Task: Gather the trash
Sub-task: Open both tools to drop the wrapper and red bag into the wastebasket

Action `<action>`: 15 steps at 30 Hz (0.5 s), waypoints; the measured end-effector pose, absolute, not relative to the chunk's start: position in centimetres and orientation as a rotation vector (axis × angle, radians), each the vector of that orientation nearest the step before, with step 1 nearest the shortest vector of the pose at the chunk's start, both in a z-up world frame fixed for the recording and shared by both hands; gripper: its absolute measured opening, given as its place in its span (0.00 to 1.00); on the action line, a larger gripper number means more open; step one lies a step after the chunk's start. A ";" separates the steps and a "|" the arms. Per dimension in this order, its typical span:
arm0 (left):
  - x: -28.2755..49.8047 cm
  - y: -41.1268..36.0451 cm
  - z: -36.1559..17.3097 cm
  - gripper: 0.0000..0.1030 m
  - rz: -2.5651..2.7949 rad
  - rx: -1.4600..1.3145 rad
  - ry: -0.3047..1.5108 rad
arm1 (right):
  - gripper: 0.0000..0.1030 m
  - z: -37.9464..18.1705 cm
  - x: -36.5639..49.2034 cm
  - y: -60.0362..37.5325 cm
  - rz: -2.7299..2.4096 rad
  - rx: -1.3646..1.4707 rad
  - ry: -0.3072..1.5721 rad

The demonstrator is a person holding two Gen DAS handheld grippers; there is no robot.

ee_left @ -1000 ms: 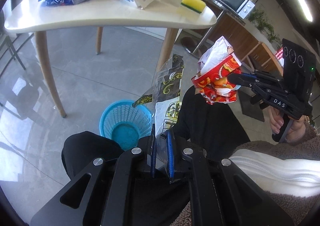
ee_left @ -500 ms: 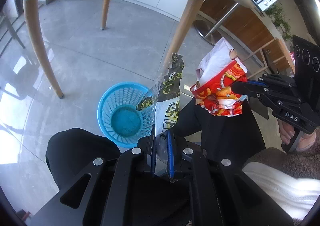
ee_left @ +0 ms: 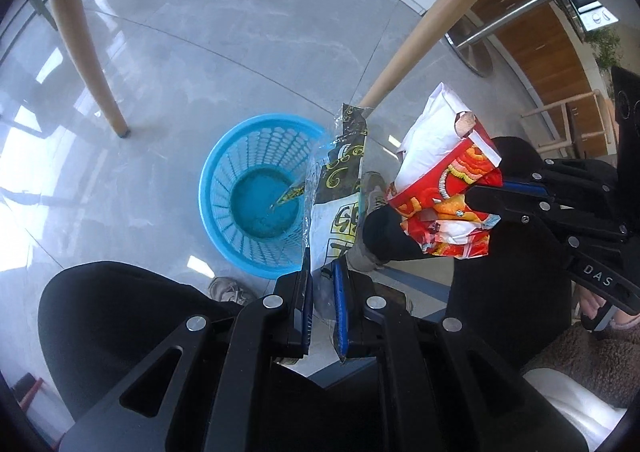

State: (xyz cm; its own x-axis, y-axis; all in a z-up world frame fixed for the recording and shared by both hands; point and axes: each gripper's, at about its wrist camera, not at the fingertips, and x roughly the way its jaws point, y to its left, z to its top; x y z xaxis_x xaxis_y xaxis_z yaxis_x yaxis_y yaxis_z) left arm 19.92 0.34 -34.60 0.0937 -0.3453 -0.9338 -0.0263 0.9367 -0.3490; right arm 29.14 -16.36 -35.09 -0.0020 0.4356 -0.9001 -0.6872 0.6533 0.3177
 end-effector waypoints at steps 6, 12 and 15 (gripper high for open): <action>20.4 1.1 -36.7 0.08 -0.241 -0.346 1.523 | 0.03 -38.3 30.4 -14.6 0.916 -0.231 1.415; 21.2 1.0 -38.1 0.08 -0.232 -0.344 1.559 | 0.04 -40.9 32.0 -14.1 0.884 -0.207 1.514; 21.2 0.8 -38.2 0.08 -0.239 -0.355 1.577 | 0.06 -41.4 32.4 -13.8 0.874 -0.216 1.530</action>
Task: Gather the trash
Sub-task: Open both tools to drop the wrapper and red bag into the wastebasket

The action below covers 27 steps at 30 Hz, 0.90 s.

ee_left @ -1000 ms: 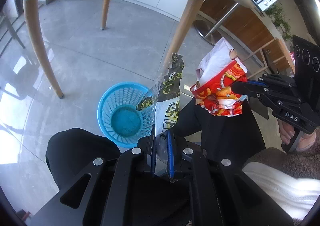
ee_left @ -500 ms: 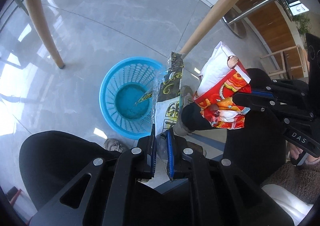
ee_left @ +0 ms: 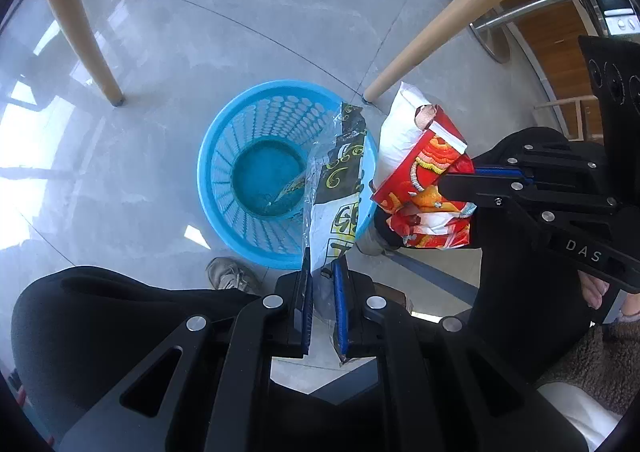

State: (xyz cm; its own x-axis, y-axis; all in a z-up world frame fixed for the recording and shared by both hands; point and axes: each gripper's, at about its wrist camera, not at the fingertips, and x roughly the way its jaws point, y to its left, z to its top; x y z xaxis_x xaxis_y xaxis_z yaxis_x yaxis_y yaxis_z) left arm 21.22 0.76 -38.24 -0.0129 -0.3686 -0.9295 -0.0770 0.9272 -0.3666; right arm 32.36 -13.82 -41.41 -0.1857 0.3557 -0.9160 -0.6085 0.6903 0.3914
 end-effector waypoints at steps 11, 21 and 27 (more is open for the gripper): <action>20.4 0.6 -35.4 0.90 -0.294 -0.389 1.554 | 0.88 -40.8 33.5 -15.3 0.832 -0.165 1.513; 20.0 0.1 -34.3 0.94 -0.325 -0.391 1.535 | 0.92 -39.6 32.9 -15.3 0.829 -0.192 1.487; 19.4 0.4 -33.1 0.94 -0.307 -0.382 1.495 | 0.92 -38.3 32.6 -16.2 0.809 -0.200 1.451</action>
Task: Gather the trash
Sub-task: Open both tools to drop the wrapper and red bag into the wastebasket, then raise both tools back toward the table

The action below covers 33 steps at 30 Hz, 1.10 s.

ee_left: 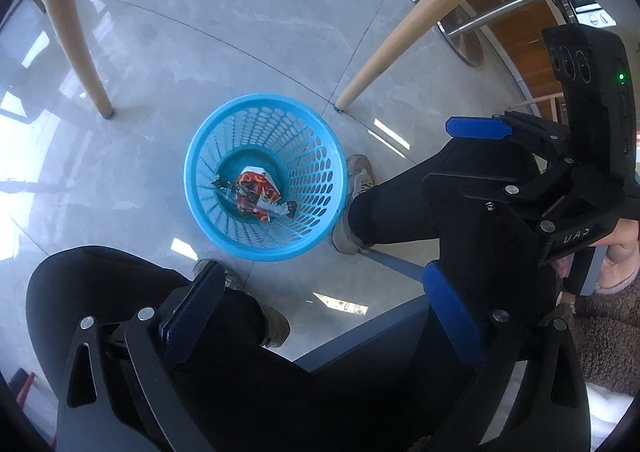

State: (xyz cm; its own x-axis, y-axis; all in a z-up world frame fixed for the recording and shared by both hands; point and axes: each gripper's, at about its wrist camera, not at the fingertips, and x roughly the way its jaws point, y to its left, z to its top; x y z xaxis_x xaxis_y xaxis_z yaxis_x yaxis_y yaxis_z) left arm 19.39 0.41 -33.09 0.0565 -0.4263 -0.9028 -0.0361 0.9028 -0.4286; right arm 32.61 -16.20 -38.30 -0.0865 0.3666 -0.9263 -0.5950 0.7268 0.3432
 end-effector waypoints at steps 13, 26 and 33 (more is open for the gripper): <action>17.3 1.6 -28.5 0.94 -0.282 -0.372 1.372 | 0.92 -35.2 30.3 -17.9 0.832 -0.215 1.398; 15.0 4.3 -23.2 0.94 -0.249 -0.358 1.225 | 0.92 -31.5 27.7 -19.4 0.867 -0.257 1.322; 14.1 5.1 -19.7 0.94 -0.231 -0.340 1.126 | 0.92 -28.8 26.6 -21.1 0.887 -0.252 1.264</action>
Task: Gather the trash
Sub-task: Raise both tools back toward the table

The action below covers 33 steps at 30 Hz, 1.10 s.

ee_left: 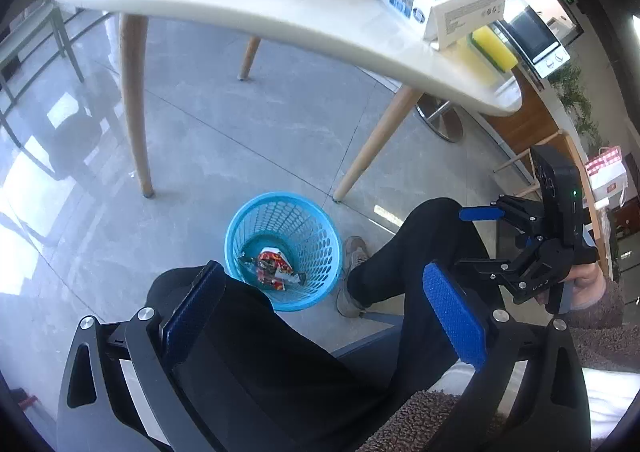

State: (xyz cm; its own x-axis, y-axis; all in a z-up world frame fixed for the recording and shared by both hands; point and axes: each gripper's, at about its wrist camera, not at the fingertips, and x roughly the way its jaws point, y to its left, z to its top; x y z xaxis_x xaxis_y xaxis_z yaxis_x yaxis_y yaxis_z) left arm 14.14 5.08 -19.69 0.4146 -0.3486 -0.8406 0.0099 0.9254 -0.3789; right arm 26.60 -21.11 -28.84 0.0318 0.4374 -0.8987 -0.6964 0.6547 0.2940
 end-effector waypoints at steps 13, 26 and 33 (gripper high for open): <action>14.4 5.6 -12.7 0.94 -0.207 -0.268 0.937 | 0.92 -22.7 25.1 -23.2 0.968 -0.208 1.116; 16.9 6.8 -8.7 0.94 -0.141 -0.211 0.810 | 0.92 -16.0 25.6 -25.2 0.965 -0.231 0.908; 18.1 8.0 -8.3 0.94 -0.050 -0.210 0.779 | 0.92 -13.8 28.3 -26.7 0.872 -0.249 0.827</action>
